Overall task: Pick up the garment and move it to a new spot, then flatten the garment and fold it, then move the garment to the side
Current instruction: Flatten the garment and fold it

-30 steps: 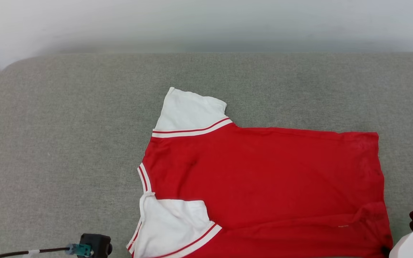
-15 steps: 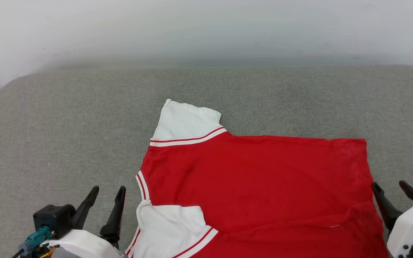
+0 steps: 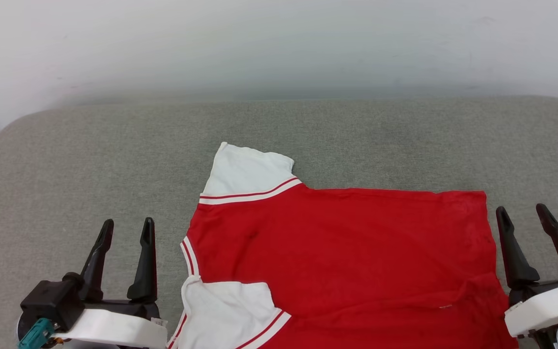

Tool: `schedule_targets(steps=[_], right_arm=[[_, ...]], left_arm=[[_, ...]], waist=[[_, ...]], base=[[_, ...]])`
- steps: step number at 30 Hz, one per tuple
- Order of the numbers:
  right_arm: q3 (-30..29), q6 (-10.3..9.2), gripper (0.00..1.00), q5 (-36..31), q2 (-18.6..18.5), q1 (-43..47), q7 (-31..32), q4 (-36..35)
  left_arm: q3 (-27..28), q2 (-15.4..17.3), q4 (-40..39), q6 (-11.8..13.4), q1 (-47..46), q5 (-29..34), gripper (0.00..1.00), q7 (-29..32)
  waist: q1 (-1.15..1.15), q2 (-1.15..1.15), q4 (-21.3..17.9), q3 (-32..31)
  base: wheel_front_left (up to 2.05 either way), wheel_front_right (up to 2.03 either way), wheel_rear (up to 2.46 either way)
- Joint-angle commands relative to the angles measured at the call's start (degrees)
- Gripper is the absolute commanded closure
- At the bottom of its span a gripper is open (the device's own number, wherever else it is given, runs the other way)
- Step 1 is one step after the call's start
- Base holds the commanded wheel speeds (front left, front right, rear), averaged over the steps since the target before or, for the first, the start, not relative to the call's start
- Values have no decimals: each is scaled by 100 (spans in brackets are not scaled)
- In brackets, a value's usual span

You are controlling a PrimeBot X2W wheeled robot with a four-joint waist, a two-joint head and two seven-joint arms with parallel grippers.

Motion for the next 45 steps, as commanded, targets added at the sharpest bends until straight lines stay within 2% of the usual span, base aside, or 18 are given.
schedule_targets(steps=[1,6,11,15,19,23,25,28,32,38,45], right_arm=[[10,-2,0,-46,47,1,-113,3],[122,-2,0,-217,116,-134,-342,-57],[183,-2,0,-323,189,-309,-406,-209],[260,-2,0,-380,292,-469,-409,-329],[335,-2,0,-432,345,-598,-448,-291],[420,-2,0,-422,410,-706,-589,-198],[496,-2,0,-414,438,-746,-645,-136],[577,-2,0,-440,444,-826,-759,2],[677,-2,0,-390,499,-926,-909,144],[893,-2,0,-319,552,-1091,-1059,266],[992,-2,0,-302,616,-1197,-1184,401]], left_arm=[[82,-65,-11,-104,0,97,0,-12],[242,-173,156,-580,-301,356,0,-12],[181,125,424,-1055,-1131,223,0,278],[39,524,651,-1301,-2098,-168,0,1241],[-286,1229,947,-1417,-3112,-587,0,2542],[-618,1842,1409,-1428,-4008,-1162,0,3941],[-610,2111,1688,-1408,-4399,-1380,0,4629],[-699,2284,1999,-1345,-4859,-1580,0,5566],[-725,2416,2257,-1164,-5365,-1786,0,6459],[-826,2522,2576,-873,-5848,-1876,0,7377],[-935,2665,2949,-832,-6100,-1679,0,7595]], waist=[[0,0,-41,27],[0,0,-231,224],[0,0,-477,616],[0,0,-704,1040],[0,0,-952,1470],[0,0,-1218,1828],[0,0,-1351,1986],[0,0,-1503,2152],[0,0,-1694,2349],[0,0,-1920,2630],[0,0,-2095,2871]], base=[[0,0,0],[0,0,0],[0,0,0],[0,0,0],[0,0,0],[0,0,0],[0,0,0],[0,0,0],[0,0,0],[0,0,0],[0,0,0]])
